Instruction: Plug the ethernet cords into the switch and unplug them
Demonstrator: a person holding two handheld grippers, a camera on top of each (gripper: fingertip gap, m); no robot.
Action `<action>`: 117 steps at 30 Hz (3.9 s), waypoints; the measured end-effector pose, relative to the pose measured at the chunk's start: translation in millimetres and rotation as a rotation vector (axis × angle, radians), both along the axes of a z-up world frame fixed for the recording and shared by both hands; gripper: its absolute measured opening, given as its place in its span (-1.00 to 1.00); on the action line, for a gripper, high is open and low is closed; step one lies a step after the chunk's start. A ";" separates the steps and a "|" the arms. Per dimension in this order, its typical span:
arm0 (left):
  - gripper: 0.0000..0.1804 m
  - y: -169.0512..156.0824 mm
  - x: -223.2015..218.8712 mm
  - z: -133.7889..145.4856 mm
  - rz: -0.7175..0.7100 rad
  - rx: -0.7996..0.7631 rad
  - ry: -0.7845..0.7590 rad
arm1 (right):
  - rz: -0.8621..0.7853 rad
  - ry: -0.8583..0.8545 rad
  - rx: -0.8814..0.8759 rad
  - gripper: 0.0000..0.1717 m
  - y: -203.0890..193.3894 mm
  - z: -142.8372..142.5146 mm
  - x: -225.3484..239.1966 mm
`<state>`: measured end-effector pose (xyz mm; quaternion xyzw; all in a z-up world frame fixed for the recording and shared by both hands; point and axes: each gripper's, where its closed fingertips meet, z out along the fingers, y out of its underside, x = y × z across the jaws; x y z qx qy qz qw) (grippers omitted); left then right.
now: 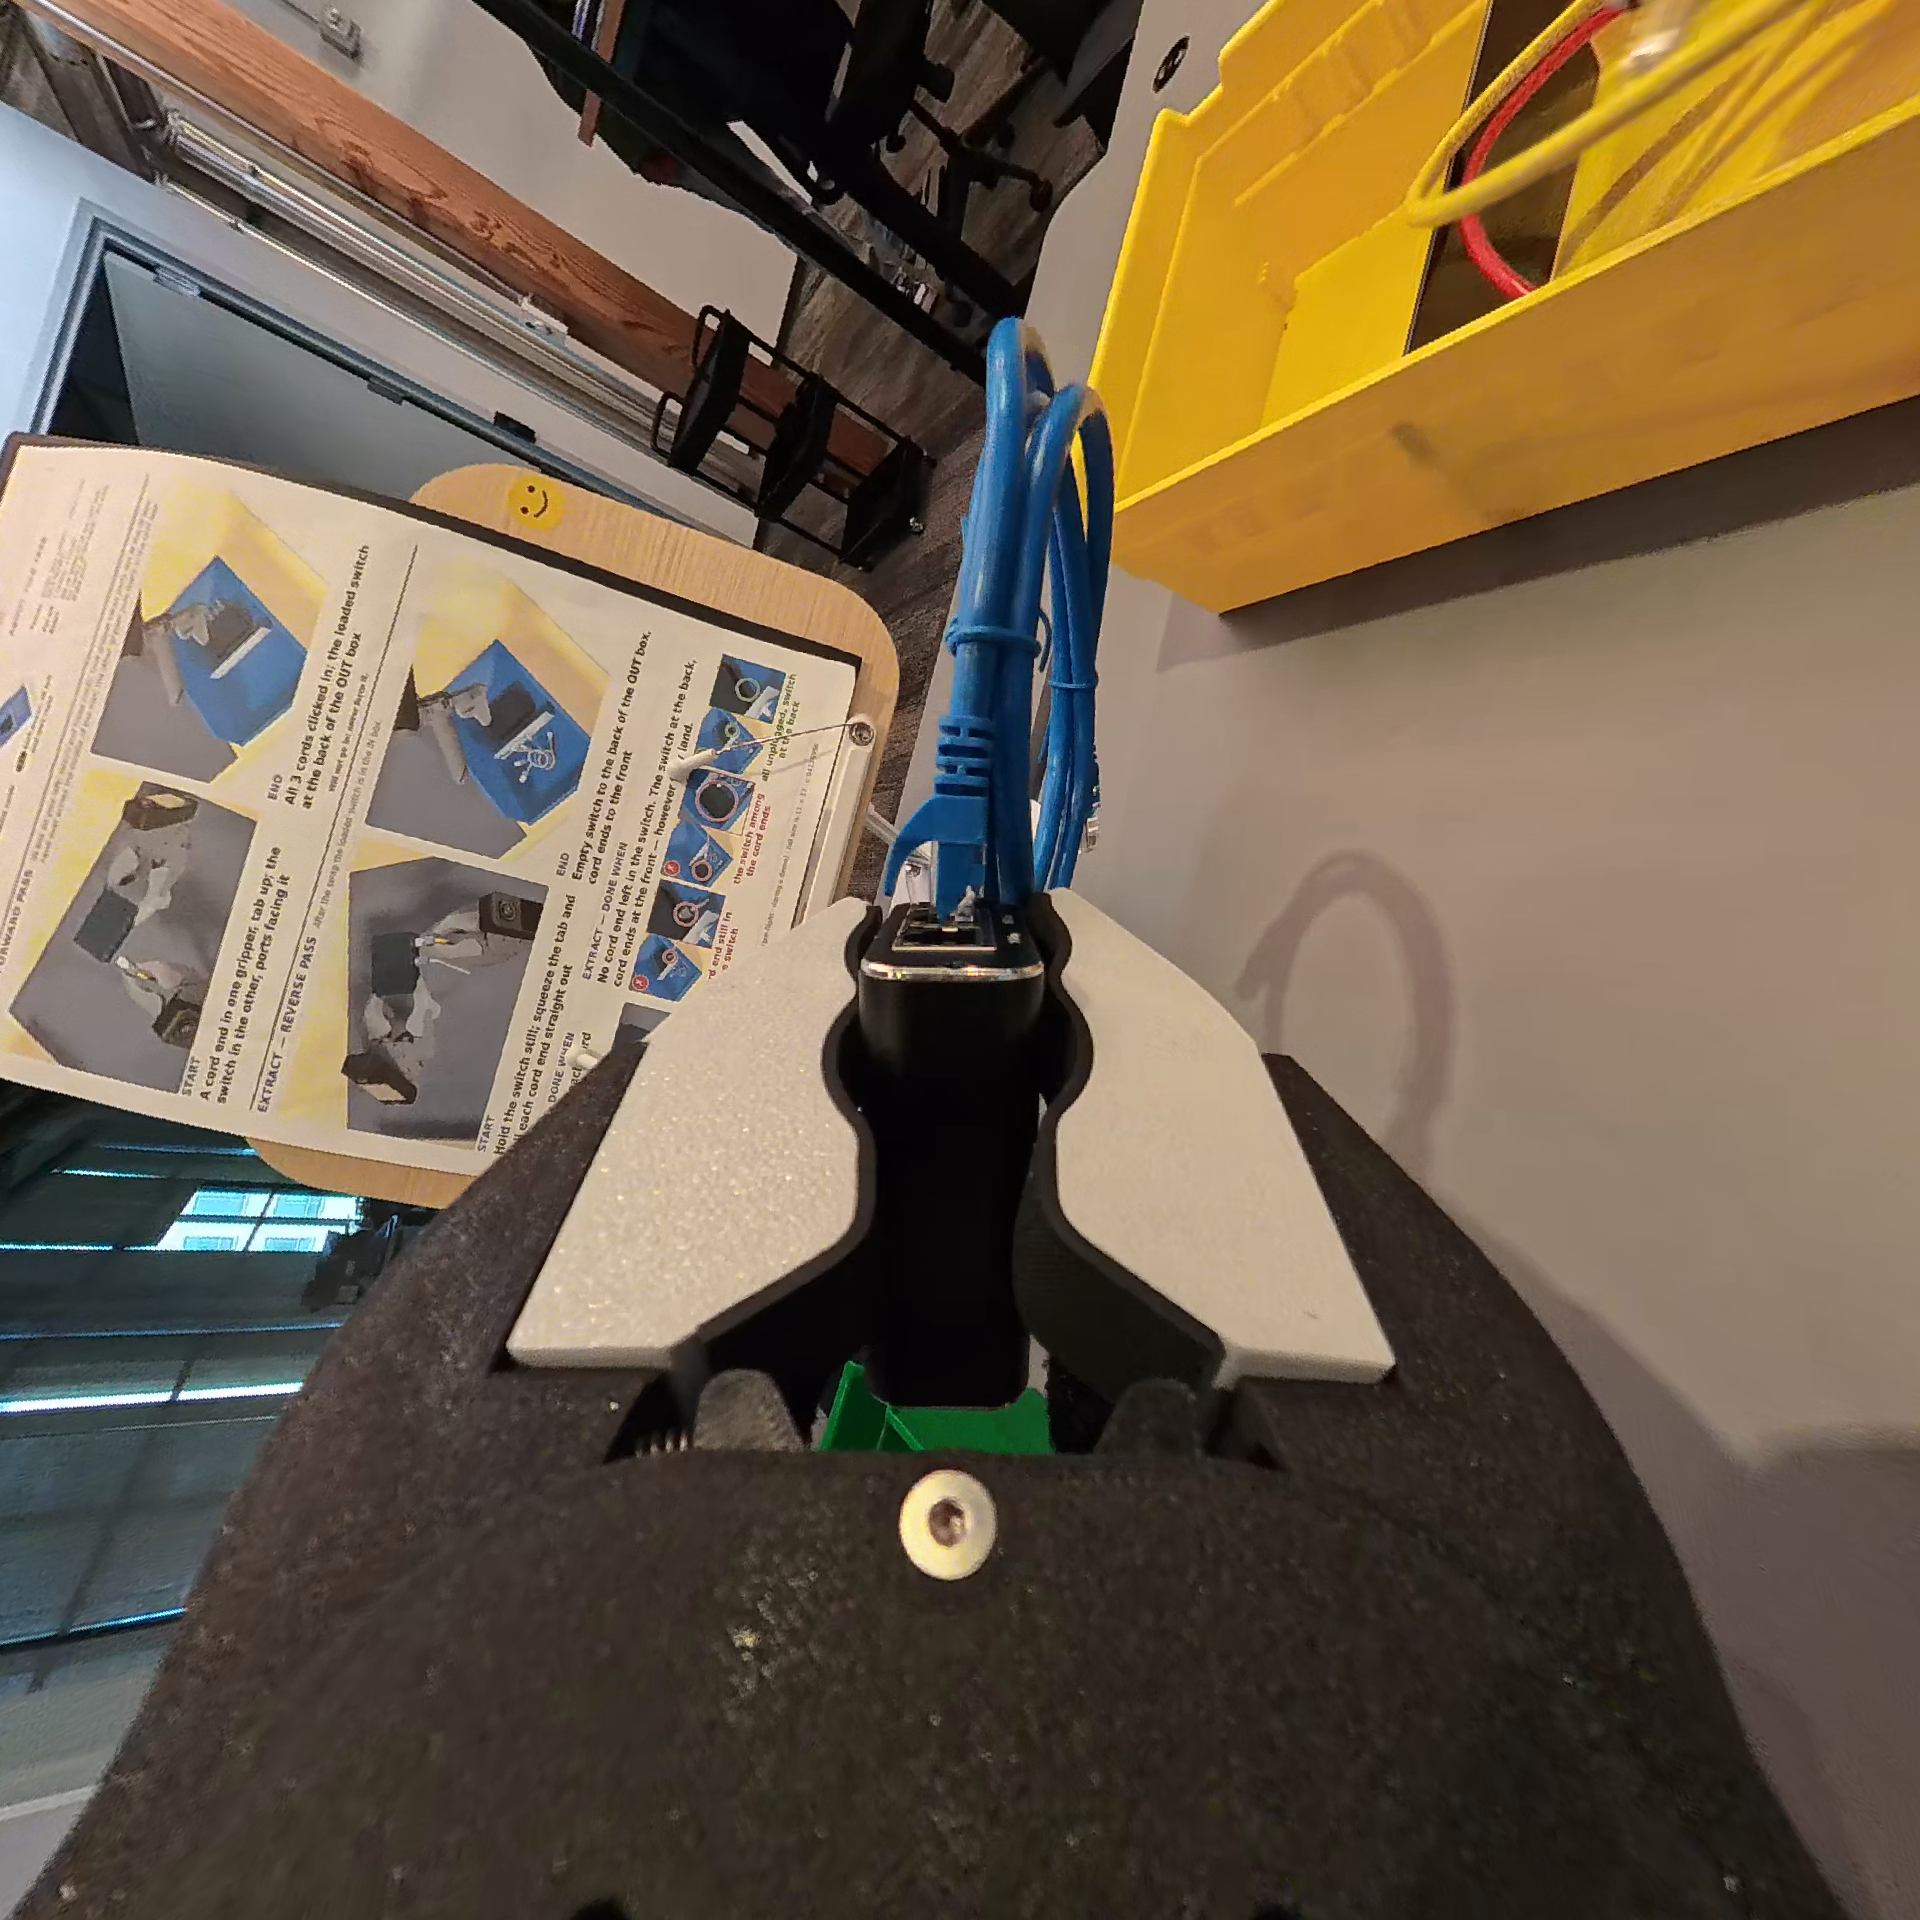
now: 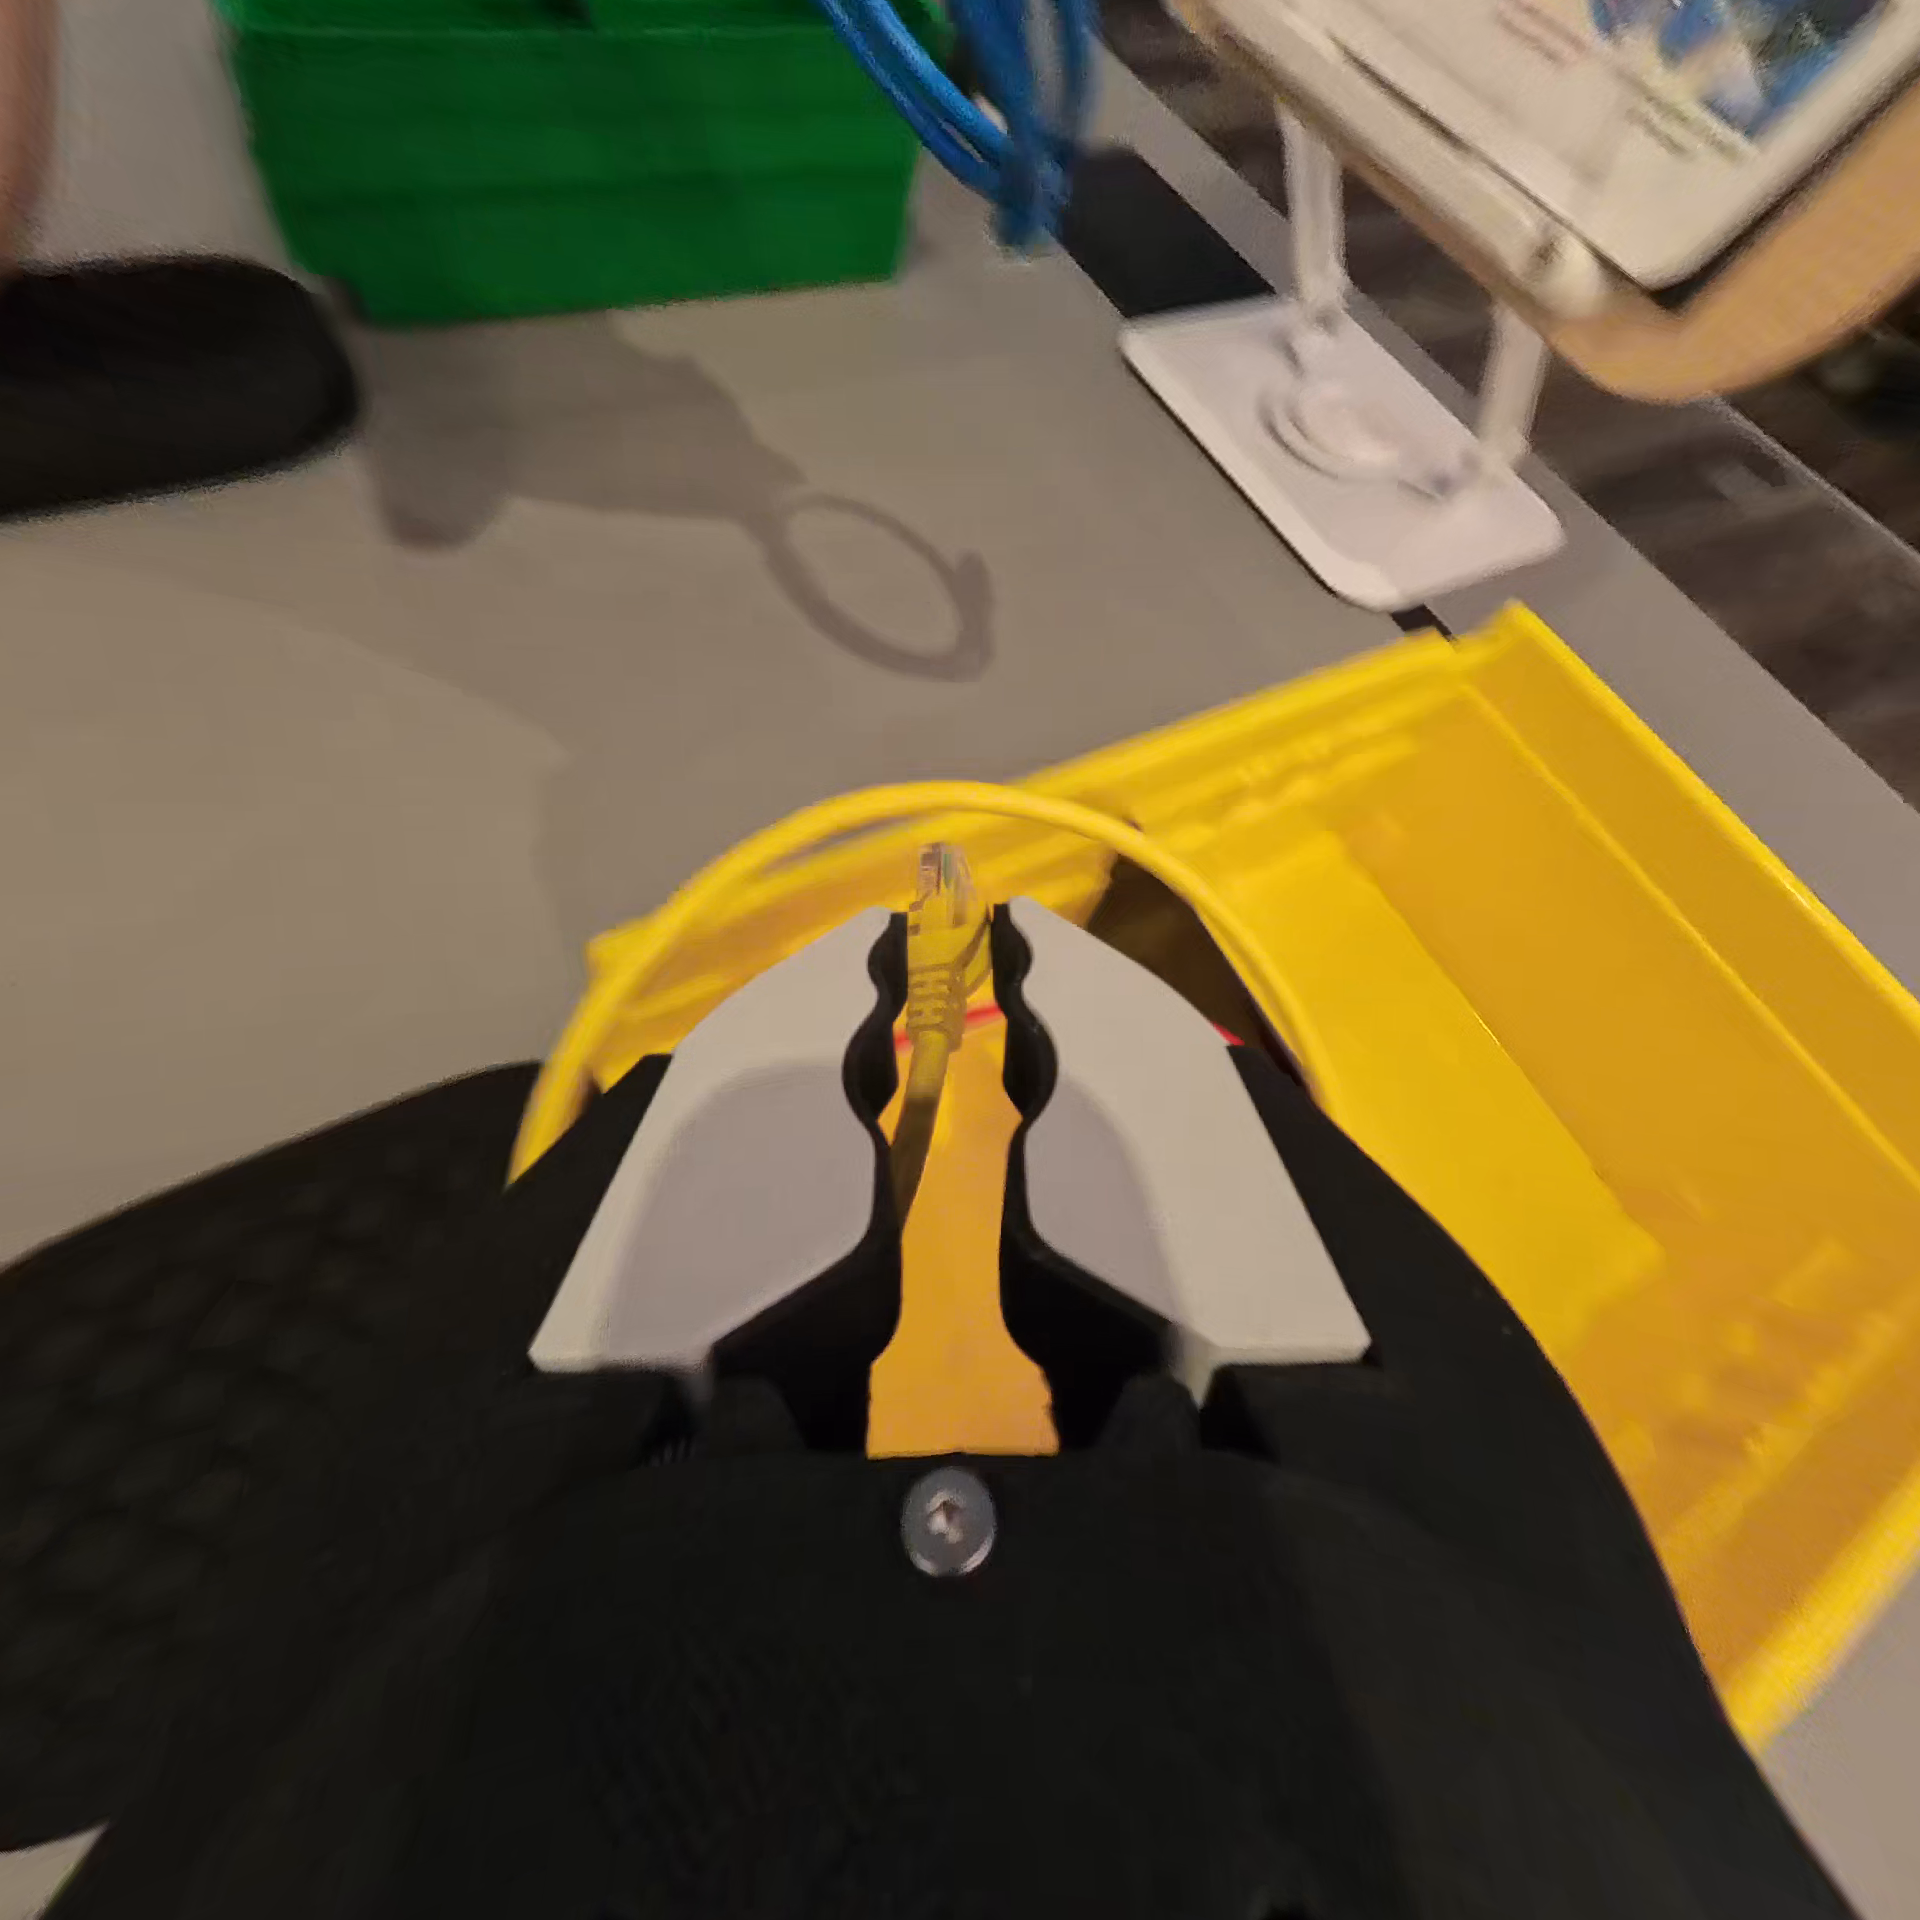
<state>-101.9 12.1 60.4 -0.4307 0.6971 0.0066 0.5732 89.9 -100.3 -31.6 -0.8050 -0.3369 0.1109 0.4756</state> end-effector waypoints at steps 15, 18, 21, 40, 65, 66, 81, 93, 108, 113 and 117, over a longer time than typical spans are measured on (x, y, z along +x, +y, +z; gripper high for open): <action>-0.71 -2.1 1.9 -4.9 -0.005 -0.002 0.026 | -0.050 -0.140 -0.305 -0.42 -4.1 -30.4 34.0; -0.71 -2.4 2.7 -5.0 -0.008 -0.003 0.026 | 0.001 -0.074 -0.254 -0.41 -12.9 -0.9 28.6; -0.71 -3.0 3.3 -5.3 -0.010 -0.003 0.026 | 0.014 -0.044 -0.176 -0.37 -22.8 18.9 28.3; -0.71 -4.2 8.4 -14.7 -0.008 0.000 0.064 | 0.018 -0.513 -0.068 -0.91 -97.6 -75.0 4.1; -0.71 -7.1 8.7 -13.7 -0.016 0.009 0.070 | 0.178 -0.011 -0.235 -0.92 -31.6 51.4 20.1; -0.71 -7.4 8.8 -13.8 -0.017 0.009 0.070 | 0.174 0.055 -0.227 -0.92 -29.5 64.8 21.8; -0.71 -10.7 12.3 -15.9 -0.026 0.015 0.078 | -0.062 0.480 -0.715 -0.91 16.1 1.1 86.8; -0.71 -11.2 16.2 -22.9 -0.029 0.019 0.103 | 0.104 -0.061 -0.440 -0.91 63.2 -30.7 71.8; -0.71 -13.5 23.0 -32.3 -0.038 0.023 0.134 | 0.232 -0.049 -0.647 -0.91 25.5 -58.8 56.9; -0.71 -12.2 23.9 -35.5 -0.037 0.013 0.140 | 0.236 -0.221 -0.577 -0.90 29.7 -60.1 49.5; -0.71 -11.9 24.6 -36.0 -0.040 0.010 0.139 | 0.199 -0.292 -0.464 -0.72 29.7 -42.6 52.6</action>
